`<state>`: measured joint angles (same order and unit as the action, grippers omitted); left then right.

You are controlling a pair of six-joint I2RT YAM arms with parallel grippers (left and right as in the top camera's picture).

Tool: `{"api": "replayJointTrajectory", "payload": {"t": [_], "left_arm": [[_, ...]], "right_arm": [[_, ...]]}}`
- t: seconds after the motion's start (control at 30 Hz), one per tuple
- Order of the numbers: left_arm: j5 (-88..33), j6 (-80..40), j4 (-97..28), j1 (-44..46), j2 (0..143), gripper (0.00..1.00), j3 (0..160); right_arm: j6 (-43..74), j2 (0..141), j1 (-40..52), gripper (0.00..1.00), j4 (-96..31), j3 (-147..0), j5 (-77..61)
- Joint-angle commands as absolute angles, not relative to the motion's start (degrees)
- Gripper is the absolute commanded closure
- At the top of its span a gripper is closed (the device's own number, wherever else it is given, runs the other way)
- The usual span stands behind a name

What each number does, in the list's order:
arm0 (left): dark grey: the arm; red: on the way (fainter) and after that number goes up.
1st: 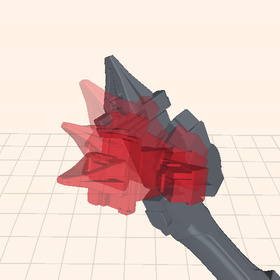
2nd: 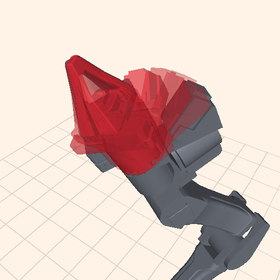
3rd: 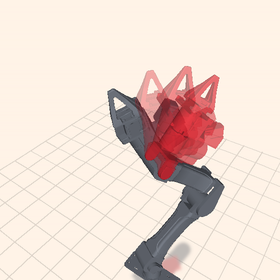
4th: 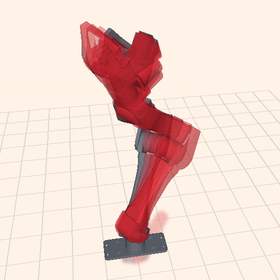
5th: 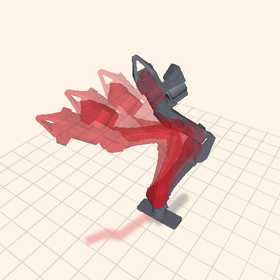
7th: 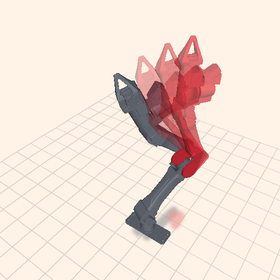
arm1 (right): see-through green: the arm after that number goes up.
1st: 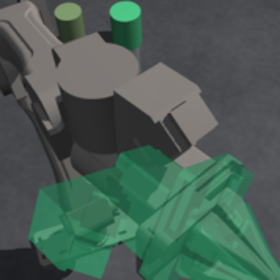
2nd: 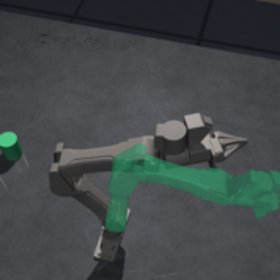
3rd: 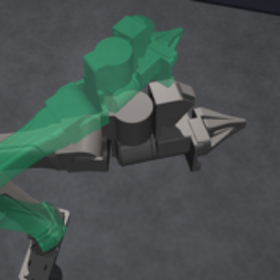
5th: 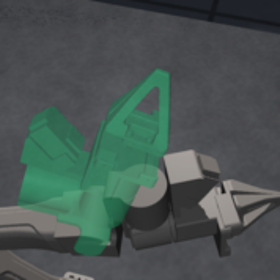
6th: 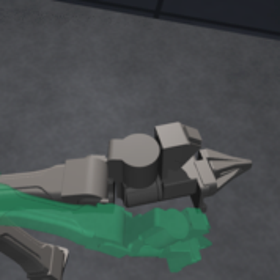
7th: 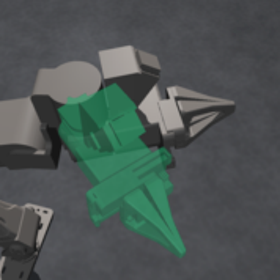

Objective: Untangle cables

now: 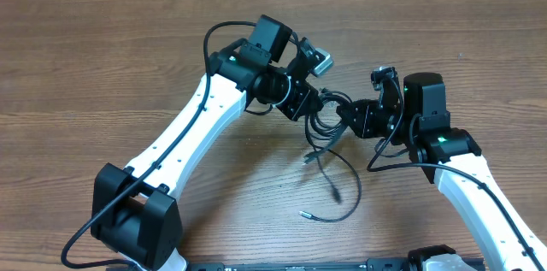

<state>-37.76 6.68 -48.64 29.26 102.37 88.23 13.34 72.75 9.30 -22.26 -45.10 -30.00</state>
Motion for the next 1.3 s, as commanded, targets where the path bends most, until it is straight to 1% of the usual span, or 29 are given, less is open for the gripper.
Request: {"api": "replayJointTrajectory", "payload": {"t": [0.0,0.03,0.07,0.1,0.13,0.27,0.33,0.4,0.47,0.53,0.6,0.7,0.73,0.77,0.87,1.07,1.27], "left_arm": [[-39.4,8.6,-48.7,26.9,101.0,0.91,89.8],[-36.8,8.6,-48.8,26.5,101.0,0.69,89.8],[-34.1,8.6,-49.1,26.2,101.0,0.44,89.8],[-31.7,8.5,-49.4,26.0,101.0,0.33,89.8],[-29.7,8.3,-49.8,25.7,101.0,0.31,89.8],[-28.1,7.7,-51.7,24.7,101.0,0.32,89.8],[-28.1,7.7,-52.4,24.7,101.0,0.36,89.8],[-28.1,7.6,-52.7,24.7,101.0,0.44,89.8],[-28.1,7.5,-52.8,24.8,101.0,0.53,89.8],[-28.6,7.2,-52.8,24.9,101.0,0.69,89.8],[-29.9,7.2,-52.8,24.9,101.0,0.78,89.8],[-31.0,7.3,-52.8,24.9,101.0,0.76,89.8],[-31.2,7.3,-52.8,24.9,101.0,0.71,89.8],[-31.2,7.3,-52.8,24.9,101.0,0.68,89.8],[-31.2,7.3,-52.8,24.9,101.0,0.66,89.8],[-31.9,7.3,-52.8,24.9,101.0,0.63,89.8],[-34.2,7.3,-52.9,25.1,101.0,0.64,89.8]], "right_arm": [[13.4,72.8,9.1,0.96,-24.2,-46.1,-27.7],[13.4,72.8,9.0,0.96,-24.4,-46.1,-28.7],[13.4,72.8,9.1,0.96,-24.3,-46.1,-29.9],[13.4,72.8,9.0,0.96,-24.2,-46.1,-30.9],[13.4,72.8,9.1,0.96,-24.1,-46.1,-31.7],[13.4,72.8,9.1,0.96,-23.8,-46.1,-32.8],[13.4,72.8,9.1,0.96,-23.8,-46.1,-32.9],[13.4,72.8,9.1,0.96,-23.5,-46.1,-34.1],[13.5,72.8,9.1,0.96,-23.0,-46.1,-34.9],[13.6,72.8,9.1,0.96,-22.6,-46.1,-34.9],[13.6,72.8,9.0,0.96,-22.6,-46.1,-34.9],[13.6,72.8,9.1,0.96,-22.6,-46.1,-35.8],[13.6,72.8,9.1,0.96,-22.4,-46.1,-36.7],[13.6,72.8,9.0,0.96,-22.1,-46.1,-37.7],[13.6,72.8,9.1,0.96,-21.5,-46.1,-40.1],[13.6,72.8,9.0,0.96,-21.3,-46.1,-41.7],[13.6,72.8,9.0,0.96,-21.3,-46.1,-41.7]]}}
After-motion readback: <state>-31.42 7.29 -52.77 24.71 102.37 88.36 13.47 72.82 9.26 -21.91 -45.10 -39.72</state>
